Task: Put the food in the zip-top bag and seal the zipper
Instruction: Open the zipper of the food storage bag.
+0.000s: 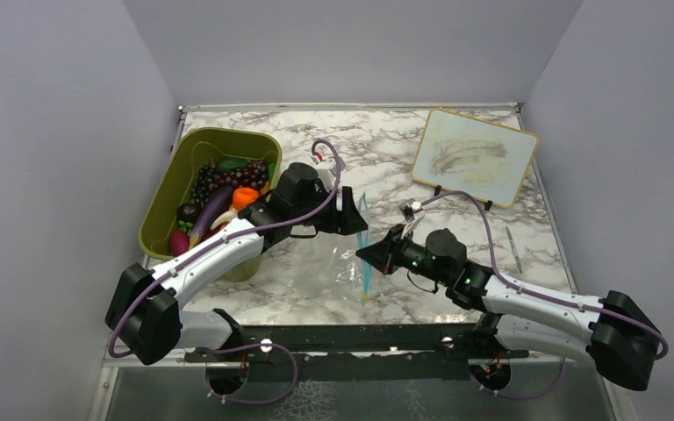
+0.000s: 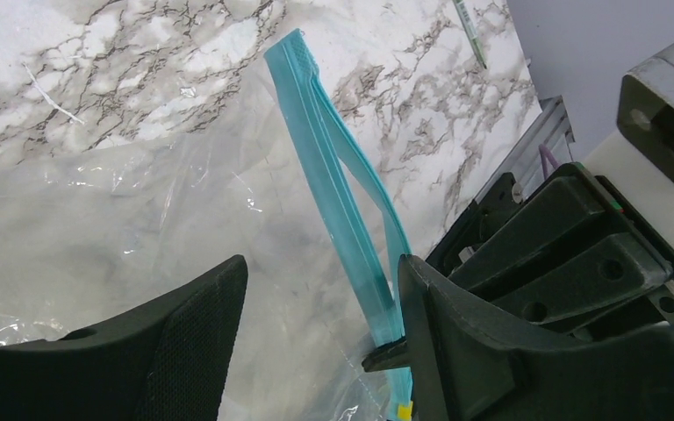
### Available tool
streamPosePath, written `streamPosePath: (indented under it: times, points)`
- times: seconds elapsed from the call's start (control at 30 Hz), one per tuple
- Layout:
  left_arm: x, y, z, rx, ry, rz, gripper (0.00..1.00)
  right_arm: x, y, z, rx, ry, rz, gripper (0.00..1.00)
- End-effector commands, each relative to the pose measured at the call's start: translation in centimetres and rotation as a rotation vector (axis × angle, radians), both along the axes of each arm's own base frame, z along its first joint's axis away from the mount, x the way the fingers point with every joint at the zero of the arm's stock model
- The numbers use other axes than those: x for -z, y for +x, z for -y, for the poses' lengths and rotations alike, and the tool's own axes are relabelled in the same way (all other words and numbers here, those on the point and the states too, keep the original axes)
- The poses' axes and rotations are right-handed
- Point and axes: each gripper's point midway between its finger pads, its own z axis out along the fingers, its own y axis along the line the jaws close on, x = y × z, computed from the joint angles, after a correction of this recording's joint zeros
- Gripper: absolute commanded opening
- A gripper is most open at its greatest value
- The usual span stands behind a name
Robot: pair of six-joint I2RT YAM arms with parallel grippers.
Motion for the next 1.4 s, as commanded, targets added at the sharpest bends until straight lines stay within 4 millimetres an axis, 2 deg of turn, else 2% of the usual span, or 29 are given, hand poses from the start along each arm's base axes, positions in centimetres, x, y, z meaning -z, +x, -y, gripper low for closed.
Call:
streamPosePath:
  times: [0.0,0.07,0.2,0.27,0.5,0.67,0.83,0.9,1.1,1.27,1.37]
  points:
    - [-0.3,0.5,0.4,0.0,0.016,0.024,0.61,-1.5,0.0,-0.6,-0.021,0.024,0.043,0.02]
    - [-0.2,0.6,0.2,-0.01,0.025,0.027,0.45,-1.5,0.1,-0.4,-0.014,0.019,0.037,0.03]
    - [-0.5,0.5,0.0,-0.01,0.03,0.04,0.1,-1.6,0.2,0.1,0.018,0.006,0.01,0.19]
    - [-0.7,0.3,-0.1,-0.007,0.027,0.041,0.0,-1.8,0.3,0.6,0.047,0.008,-0.006,0.24]
    - [-1.5,-0.5,-0.5,-0.003,0.0,0.045,0.0,-2.0,1.1,2.3,0.179,0.017,-0.102,0.26]
    - [-3.0,-1.1,-0.3,0.016,-0.041,0.055,0.0,-1.2,1.7,2.8,0.228,-0.002,-0.12,0.19]
    - [-4.3,-1.2,-0.5,0.017,-0.051,0.078,0.0,0.2,2.6,4.2,0.304,-0.08,-0.103,0.02]
    - [-4.9,-1.2,-1.0,0.008,-0.034,0.099,0.0,0.5,2.9,5.1,0.337,-0.107,-0.085,0.02]
    - [-7.1,-1.4,-1.9,-0.002,-0.03,0.159,0.07,-1.0,3.6,7.4,0.423,-0.127,-0.012,0.02]
    - [-9.3,-3.3,-0.5,0.095,-0.145,0.117,0.12,-3.6,3.7,8.1,0.414,-0.146,0.085,0.02]
    - [-10.7,-4.5,0.7,0.179,-0.228,0.091,0.35,-5.1,3.8,8.8,0.424,-0.184,0.112,0.02]
